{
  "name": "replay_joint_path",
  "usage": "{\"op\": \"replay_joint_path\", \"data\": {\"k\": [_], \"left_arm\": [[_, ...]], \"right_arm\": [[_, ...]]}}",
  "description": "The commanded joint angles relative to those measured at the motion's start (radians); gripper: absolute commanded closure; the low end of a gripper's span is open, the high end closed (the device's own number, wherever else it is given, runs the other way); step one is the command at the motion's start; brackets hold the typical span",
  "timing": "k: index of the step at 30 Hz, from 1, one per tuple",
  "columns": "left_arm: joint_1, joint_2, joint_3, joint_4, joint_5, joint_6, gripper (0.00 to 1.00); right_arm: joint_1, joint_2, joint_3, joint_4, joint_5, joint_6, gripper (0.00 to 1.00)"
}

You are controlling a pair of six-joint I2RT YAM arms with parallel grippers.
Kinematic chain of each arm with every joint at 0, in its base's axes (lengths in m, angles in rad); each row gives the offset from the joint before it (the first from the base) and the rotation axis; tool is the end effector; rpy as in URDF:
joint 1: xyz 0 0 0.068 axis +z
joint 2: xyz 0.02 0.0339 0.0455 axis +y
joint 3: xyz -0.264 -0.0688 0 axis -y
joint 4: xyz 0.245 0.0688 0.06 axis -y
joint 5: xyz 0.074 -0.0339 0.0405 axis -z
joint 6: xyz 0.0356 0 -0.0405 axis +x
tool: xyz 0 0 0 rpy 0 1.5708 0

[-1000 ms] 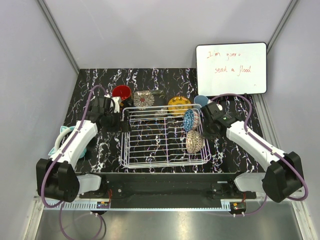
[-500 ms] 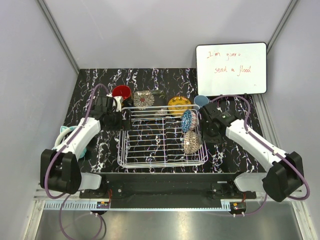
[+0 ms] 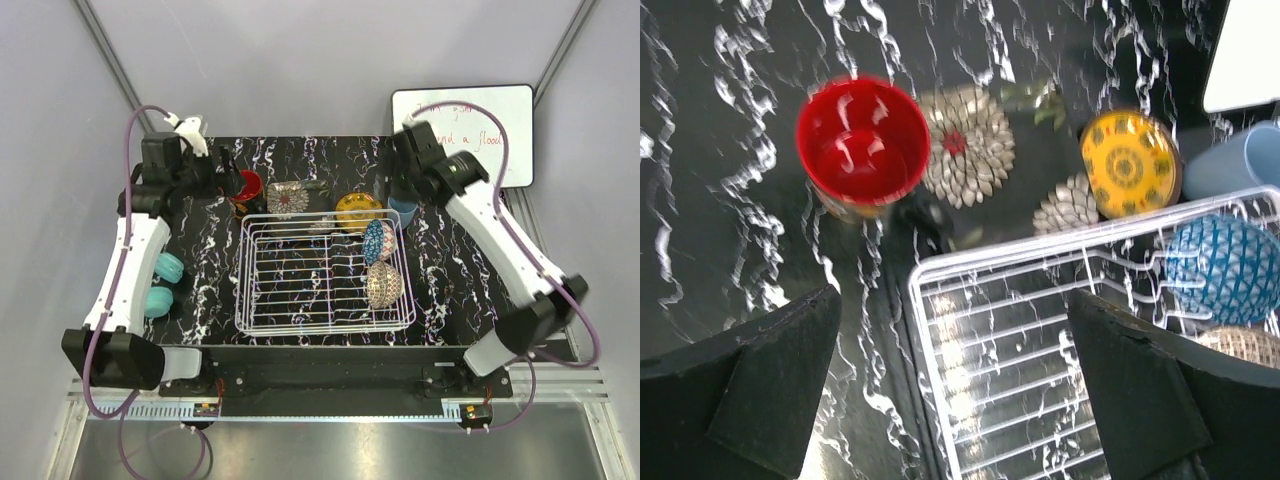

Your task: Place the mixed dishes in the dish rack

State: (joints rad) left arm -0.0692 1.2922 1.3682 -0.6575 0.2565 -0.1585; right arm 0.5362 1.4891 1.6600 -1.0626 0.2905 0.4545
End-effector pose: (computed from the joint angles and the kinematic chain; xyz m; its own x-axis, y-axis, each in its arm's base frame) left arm 0.2765 -0.0282 0.3862 -0.5850 -0.1125 -0.8032 0.1884 0.9444 -0.2695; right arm 0.2610 0.1433 0.3933 -0.7480 0.0448 -0.6622 -0.0072 0.9971 0.0755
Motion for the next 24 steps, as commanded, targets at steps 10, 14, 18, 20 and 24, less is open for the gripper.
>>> {"op": "replay_joint_path", "data": {"k": [10, 14, 18, 20, 24], "left_arm": [[0.111, 0.223, 0.190, 0.102, -0.059, -0.010, 0.01], [0.112, 0.226, 0.096, 0.183, 0.002, -0.004, 0.01], [0.114, 0.280, 0.091, 0.240, 0.075, -0.030, 0.01], [0.114, 0.332, 0.126, 0.242, 0.082, -0.042, 0.01], [0.115, 0.375, 0.149, 0.237, 0.076, -0.055, 0.01]], "right_arm": [[-0.149, 1.031, 1.062, 0.270, -0.500, 0.055, 0.25], [-0.176, 1.142, 1.133, 0.282, -0.541, 0.046, 0.27], [-0.186, 1.149, 1.069, 0.302, -0.550, 0.036, 0.26], [-0.188, 1.148, 1.032, 0.302, -0.573, 0.038, 0.27], [-0.189, 1.172, 1.003, 0.314, -0.622, 0.046, 0.30]]}}
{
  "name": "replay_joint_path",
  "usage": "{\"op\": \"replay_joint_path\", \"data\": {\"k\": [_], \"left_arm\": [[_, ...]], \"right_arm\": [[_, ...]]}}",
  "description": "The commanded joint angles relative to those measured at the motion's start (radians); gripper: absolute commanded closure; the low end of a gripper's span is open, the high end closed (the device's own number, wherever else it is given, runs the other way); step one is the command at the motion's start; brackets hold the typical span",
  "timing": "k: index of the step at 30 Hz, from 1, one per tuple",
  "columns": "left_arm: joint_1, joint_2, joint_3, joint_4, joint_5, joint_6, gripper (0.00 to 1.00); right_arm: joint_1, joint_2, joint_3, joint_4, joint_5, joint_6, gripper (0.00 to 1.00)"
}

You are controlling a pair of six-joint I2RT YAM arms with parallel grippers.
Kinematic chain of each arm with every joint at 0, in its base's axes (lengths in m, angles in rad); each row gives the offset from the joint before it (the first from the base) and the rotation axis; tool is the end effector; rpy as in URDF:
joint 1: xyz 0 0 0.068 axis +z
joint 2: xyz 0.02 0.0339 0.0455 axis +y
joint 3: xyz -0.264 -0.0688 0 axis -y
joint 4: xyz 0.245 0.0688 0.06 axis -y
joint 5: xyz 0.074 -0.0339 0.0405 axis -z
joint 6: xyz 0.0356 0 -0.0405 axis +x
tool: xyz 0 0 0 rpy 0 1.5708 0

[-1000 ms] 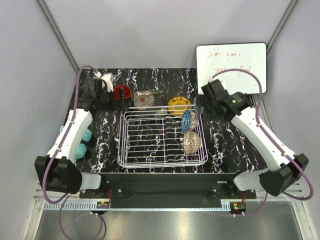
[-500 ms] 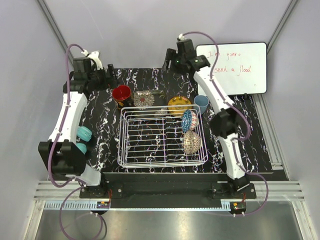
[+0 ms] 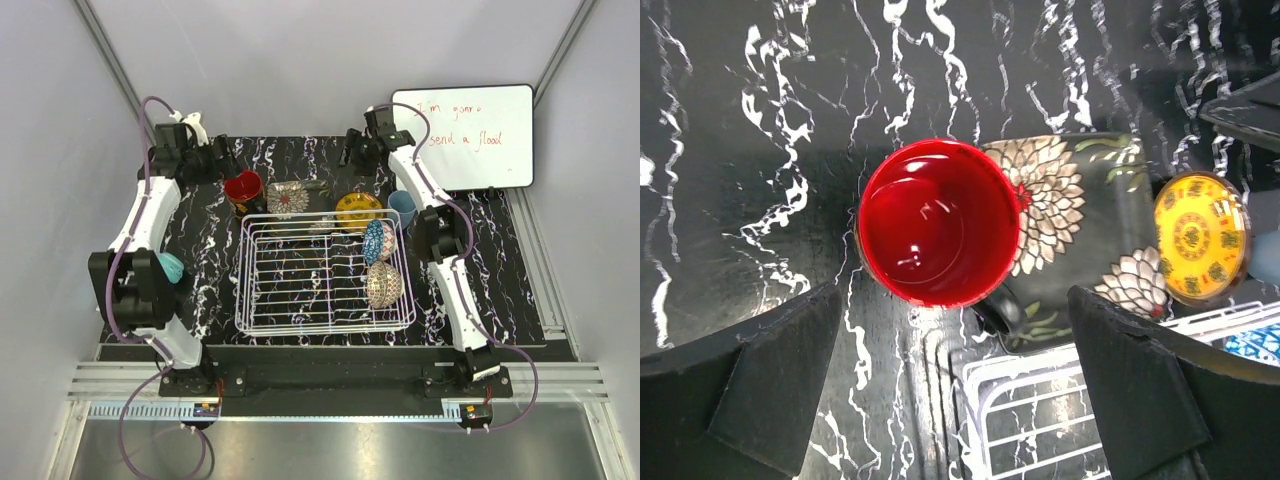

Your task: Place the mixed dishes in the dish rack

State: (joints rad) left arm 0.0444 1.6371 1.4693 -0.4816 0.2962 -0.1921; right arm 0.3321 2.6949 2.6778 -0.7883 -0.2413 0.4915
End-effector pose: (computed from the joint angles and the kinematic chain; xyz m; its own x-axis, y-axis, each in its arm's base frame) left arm 0.3752 0.0063 0.3298 -0.6292 -0.2107 -0.7481 0.0710 0.9429 -0.3253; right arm 0.5449 0.1969 0.2051 -0.8243 0.2005 -0.5295 -0.0954 0.8727 0.4789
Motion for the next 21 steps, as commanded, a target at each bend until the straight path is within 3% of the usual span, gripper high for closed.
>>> {"op": "replay_joint_path", "data": {"k": [1, 21], "left_arm": [[0.002, 0.030, 0.043, 0.061, 0.038, -0.020, 0.01], [0.037, 0.089, -0.004, 0.046, -0.043, 0.042, 0.01]], "right_arm": [[0.016, -0.027, -0.013, 0.041, -0.102, 0.009, 0.30], [0.051, 0.117, -0.019, 0.092, -0.220, 0.035, 0.40]]}}
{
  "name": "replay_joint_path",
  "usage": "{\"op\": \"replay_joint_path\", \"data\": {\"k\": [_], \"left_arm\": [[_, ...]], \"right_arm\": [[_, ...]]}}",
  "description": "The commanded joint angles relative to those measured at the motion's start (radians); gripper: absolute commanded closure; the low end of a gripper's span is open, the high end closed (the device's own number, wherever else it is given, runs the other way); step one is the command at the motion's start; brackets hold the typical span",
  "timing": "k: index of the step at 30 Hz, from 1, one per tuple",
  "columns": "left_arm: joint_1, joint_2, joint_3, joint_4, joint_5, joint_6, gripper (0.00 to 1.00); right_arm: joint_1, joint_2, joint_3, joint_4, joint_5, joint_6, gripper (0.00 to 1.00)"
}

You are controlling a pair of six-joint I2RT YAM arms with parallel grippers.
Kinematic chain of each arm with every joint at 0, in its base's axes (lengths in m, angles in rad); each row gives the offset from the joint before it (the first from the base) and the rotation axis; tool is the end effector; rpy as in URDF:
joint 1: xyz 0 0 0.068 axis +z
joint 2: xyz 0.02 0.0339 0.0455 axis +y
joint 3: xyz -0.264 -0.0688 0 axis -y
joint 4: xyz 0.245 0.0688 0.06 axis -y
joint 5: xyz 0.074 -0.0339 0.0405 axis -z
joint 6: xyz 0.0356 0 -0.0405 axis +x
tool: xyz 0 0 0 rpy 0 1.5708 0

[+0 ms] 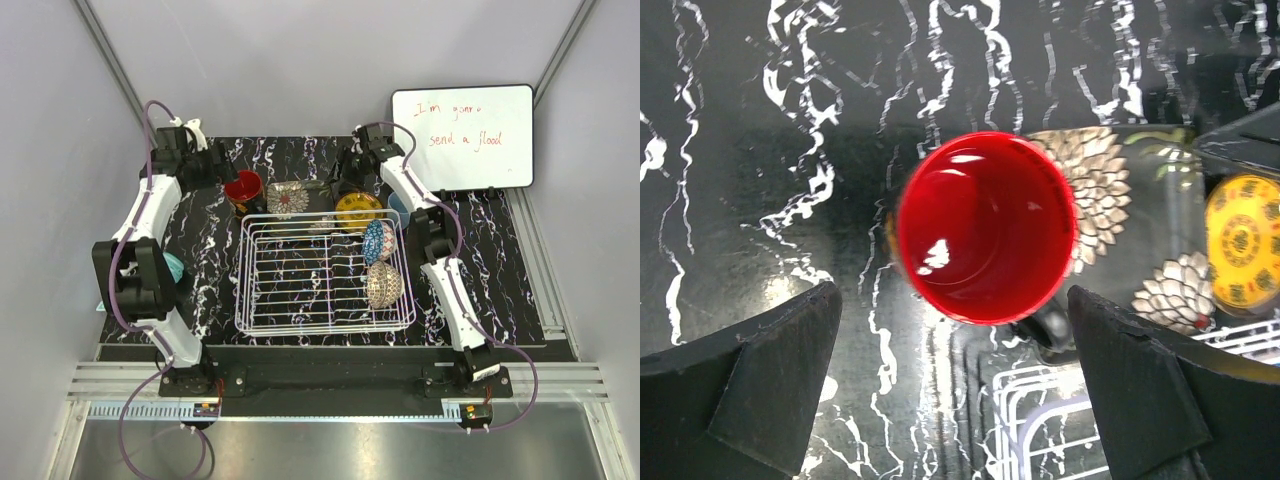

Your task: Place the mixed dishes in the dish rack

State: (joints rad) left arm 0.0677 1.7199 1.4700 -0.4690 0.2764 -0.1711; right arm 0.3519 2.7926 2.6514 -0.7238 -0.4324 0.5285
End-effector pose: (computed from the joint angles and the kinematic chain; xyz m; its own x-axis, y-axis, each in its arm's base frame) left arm 0.3927 0.0169 0.3008 -0.6713 -0.2097 -0.7109 0.0259 0.9519 -0.3052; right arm 0.5469 0.2167 0.1478 -0.9034 0.1560 -0.3993 -0.1303 0.7874 0.6025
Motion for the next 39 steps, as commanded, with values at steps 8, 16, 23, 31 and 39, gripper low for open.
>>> {"op": "replay_joint_path", "data": {"k": [8, 16, 23, 31, 39], "left_arm": [[0.023, -0.014, -0.036, 0.032, -0.023, 0.022, 0.01], [0.032, -0.011, -0.027, 0.030, -0.013, 0.012, 0.01], [0.035, -0.028, -0.039, 0.032, -0.006, 0.010, 0.01], [0.043, -0.042, -0.046, 0.035, 0.001, -0.007, 0.01], [0.043, -0.078, -0.060, 0.041, 0.020, -0.028, 0.01]], "right_arm": [[0.062, 0.050, -0.014, 0.038, -0.051, 0.007, 0.47], [0.076, 0.048, -0.073, 0.040, -0.040, 0.001, 0.74], [0.075, 0.050, -0.090, 0.040, -0.048, 0.004, 1.00], [0.076, -0.090, -0.079, 0.040, 0.000, -0.030, 1.00], [0.075, -0.257, -0.039, 0.043, 0.086, -0.117, 1.00]]}}
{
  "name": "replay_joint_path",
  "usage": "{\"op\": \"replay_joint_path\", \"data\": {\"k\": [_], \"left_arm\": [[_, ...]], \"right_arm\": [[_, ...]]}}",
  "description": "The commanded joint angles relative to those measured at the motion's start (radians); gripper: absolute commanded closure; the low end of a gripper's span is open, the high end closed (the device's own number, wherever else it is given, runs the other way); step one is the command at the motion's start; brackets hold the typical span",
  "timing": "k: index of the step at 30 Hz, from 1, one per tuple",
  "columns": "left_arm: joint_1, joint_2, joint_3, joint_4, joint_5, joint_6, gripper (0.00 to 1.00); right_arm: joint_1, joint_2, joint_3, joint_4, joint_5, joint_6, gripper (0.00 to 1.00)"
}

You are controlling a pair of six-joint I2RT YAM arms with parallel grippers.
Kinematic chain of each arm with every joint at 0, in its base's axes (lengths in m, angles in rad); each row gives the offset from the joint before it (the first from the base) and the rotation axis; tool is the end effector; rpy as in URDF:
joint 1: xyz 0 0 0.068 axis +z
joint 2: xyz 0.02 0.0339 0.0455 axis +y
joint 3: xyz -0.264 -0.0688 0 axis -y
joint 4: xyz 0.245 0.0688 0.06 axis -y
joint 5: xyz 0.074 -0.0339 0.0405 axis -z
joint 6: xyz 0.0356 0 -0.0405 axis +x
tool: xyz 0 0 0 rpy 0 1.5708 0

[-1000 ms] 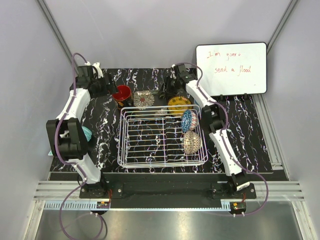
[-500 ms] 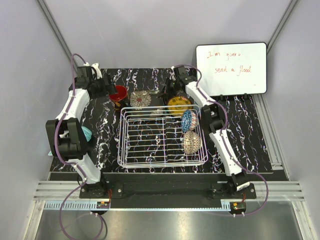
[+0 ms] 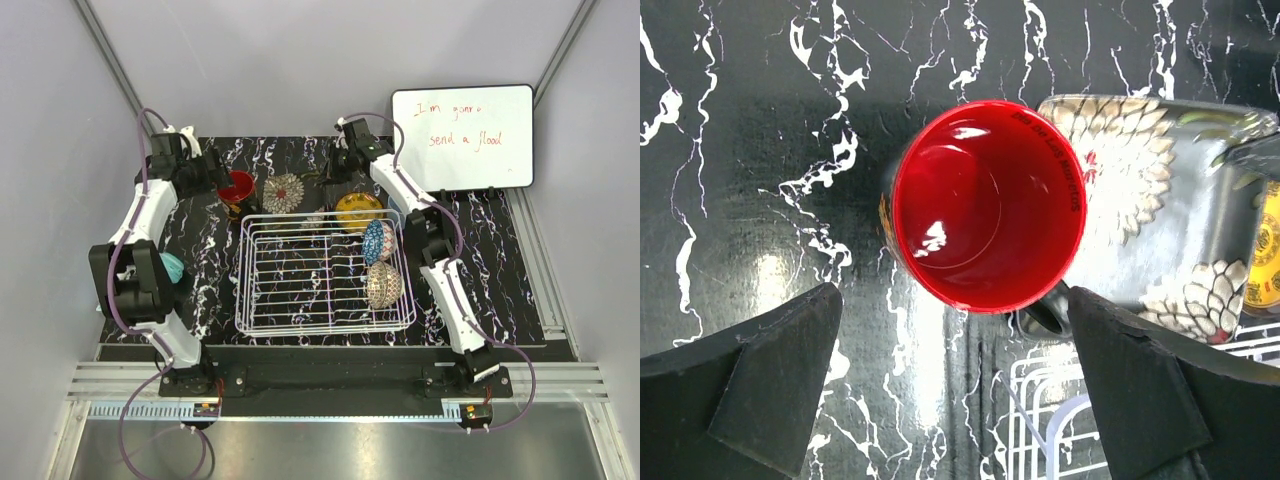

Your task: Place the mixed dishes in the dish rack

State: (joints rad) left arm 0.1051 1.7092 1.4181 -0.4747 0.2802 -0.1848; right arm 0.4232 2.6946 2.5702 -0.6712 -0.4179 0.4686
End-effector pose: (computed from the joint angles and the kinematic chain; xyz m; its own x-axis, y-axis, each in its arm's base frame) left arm 0.3852 0.0307 0.2871 -0.6955 -0.2509 -0.6733 -0.0309 0.9466 -0.3209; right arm 0.5258 0.2527 0.1807 -0.8675 0.0620 -0.4935 -0.2718 0.7719 0.5747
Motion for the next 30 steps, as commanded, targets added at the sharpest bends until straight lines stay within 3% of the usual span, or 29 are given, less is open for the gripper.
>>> {"op": "replay_joint_path", "data": {"k": [1, 19, 30], "left_arm": [[0.007, -0.072, -0.016, 0.047, 0.016, -0.015, 0.01], [0.005, -0.121, -0.060, 0.100, 0.034, -0.035, 0.01], [0.007, -0.204, -0.079, 0.133, 0.011, 0.001, 0.01]], "right_arm": [[0.005, -0.170, 0.042, -0.008, 0.079, -0.070, 1.00], [-0.006, -0.320, 0.125, 0.001, 0.067, -0.101, 1.00], [-0.004, -0.446, 0.050, 0.004, 0.037, -0.099, 1.00]]}}
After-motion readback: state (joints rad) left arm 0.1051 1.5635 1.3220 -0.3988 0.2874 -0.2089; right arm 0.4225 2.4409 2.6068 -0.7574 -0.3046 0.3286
